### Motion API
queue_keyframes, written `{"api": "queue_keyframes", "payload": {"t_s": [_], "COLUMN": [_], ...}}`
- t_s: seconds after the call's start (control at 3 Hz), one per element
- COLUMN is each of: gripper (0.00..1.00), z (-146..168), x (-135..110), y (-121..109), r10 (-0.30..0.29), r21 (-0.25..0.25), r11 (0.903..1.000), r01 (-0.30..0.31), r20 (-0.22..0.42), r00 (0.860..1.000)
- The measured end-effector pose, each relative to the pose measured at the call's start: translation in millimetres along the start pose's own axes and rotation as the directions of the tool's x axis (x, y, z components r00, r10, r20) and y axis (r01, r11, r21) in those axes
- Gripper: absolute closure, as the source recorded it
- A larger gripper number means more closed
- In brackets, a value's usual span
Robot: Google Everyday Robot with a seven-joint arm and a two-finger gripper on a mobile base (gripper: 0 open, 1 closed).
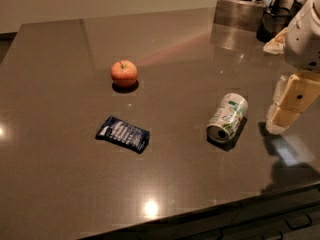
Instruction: Place 7up can upright
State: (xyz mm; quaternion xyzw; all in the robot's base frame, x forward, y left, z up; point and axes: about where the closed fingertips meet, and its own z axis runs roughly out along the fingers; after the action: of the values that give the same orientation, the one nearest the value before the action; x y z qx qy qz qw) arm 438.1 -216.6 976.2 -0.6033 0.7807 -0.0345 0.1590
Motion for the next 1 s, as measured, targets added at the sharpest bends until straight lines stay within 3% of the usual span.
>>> {"api": "queue_keyframes", "payload": {"t_s": [0.33,0.67,1.0], "gripper": [0.0,0.0,0.0], "z": [0.0,3.1,14.5], "x": [0.0,-7.4,-23.0], "y": [0.0,-1.3,-7.2], "r10": [0.0,-0.053,-0.192], "r21": [0.0,0.003,0.007], "r11": [1.0,0.9986,0.9813], "r01": [0.0,0.053,0.192], "r20": [0.0,0.022,0.071], "r00": [1.0,0.998,0.979]}}
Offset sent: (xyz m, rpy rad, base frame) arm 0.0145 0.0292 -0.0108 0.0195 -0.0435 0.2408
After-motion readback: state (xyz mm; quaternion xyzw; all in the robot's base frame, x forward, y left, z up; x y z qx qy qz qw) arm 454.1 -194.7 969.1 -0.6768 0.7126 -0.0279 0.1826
